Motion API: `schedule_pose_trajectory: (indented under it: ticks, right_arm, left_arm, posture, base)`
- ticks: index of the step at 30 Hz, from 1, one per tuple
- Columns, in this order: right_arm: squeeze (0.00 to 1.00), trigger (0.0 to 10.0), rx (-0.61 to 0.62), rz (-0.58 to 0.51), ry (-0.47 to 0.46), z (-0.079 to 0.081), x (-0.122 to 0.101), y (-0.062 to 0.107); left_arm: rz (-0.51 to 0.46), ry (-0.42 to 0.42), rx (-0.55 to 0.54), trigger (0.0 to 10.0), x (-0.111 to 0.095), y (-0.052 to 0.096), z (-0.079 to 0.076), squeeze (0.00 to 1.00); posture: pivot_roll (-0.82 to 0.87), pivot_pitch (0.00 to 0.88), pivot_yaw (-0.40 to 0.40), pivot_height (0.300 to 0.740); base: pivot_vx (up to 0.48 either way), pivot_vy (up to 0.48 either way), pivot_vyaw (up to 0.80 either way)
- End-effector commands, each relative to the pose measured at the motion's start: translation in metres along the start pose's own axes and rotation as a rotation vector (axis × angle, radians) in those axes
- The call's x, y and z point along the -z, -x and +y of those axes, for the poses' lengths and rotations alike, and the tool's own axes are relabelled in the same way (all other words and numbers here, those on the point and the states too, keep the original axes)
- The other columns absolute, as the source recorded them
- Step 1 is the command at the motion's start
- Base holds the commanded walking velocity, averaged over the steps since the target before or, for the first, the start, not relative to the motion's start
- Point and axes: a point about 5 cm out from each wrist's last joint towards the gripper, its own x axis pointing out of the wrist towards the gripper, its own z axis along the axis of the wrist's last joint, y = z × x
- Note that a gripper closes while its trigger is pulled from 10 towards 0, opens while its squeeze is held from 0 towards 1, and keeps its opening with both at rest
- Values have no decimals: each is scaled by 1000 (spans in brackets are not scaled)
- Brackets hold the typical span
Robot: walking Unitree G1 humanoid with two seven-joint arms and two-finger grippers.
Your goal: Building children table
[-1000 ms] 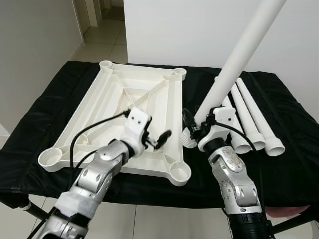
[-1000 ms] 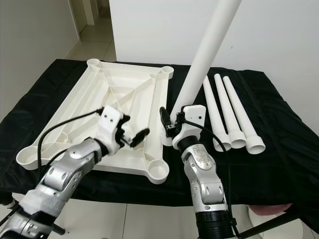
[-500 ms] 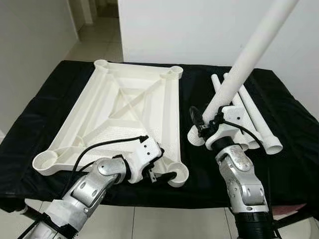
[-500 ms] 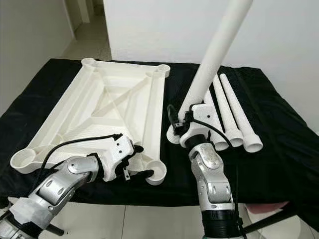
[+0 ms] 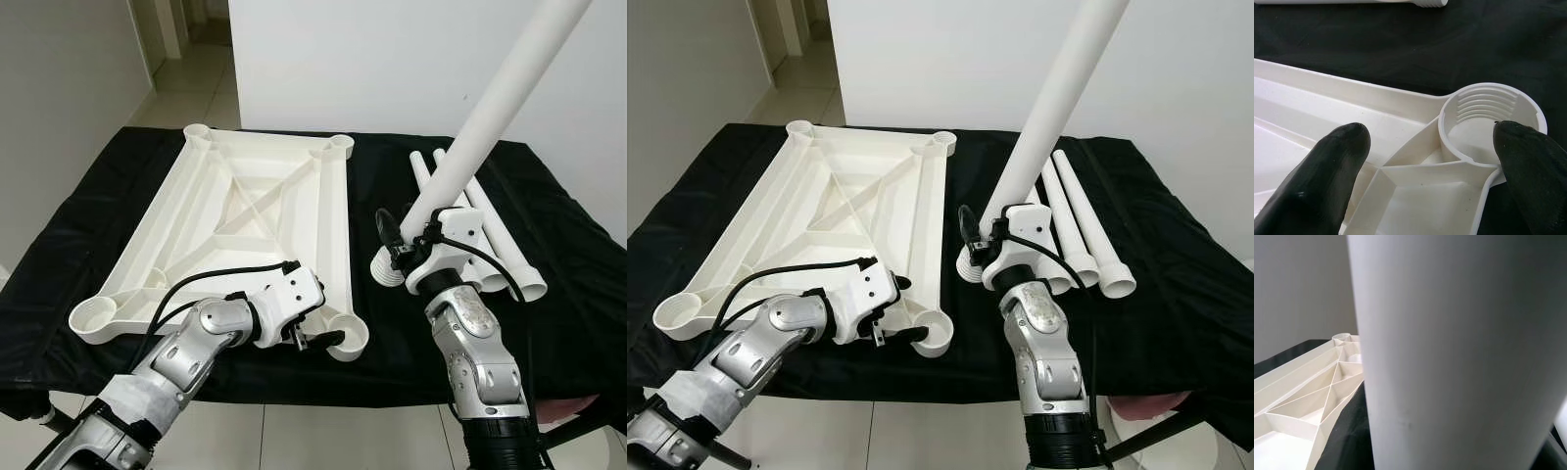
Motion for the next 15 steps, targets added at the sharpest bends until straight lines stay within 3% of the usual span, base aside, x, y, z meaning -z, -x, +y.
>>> schedule_pose_trajectory:
  ticks: [1, 11, 15]
  right_arm:
    - [0, 10000, -6, -33, 9, 0, -6, 1]
    - [0, 10000, -10, -32, 4, 2, -6, 1]
    - [0, 10000, -10, -28, -3, 3, -6, 2]
  left_arm:
    - [91, 40, -115, 10000, 18, 5, 11, 0]
    - [55, 43, -126, 10000, 14, -7, 8, 0]
    - [38, 67, -129, 10000, 12, -19, 3, 0]
  posture:
    - [15, 48, 13, 740]
    - [7, 59, 19, 740]
    - [5, 63, 19, 740]
  base:
    - [0, 0, 0]
    - [0, 0, 0]
    - [0, 0, 0]
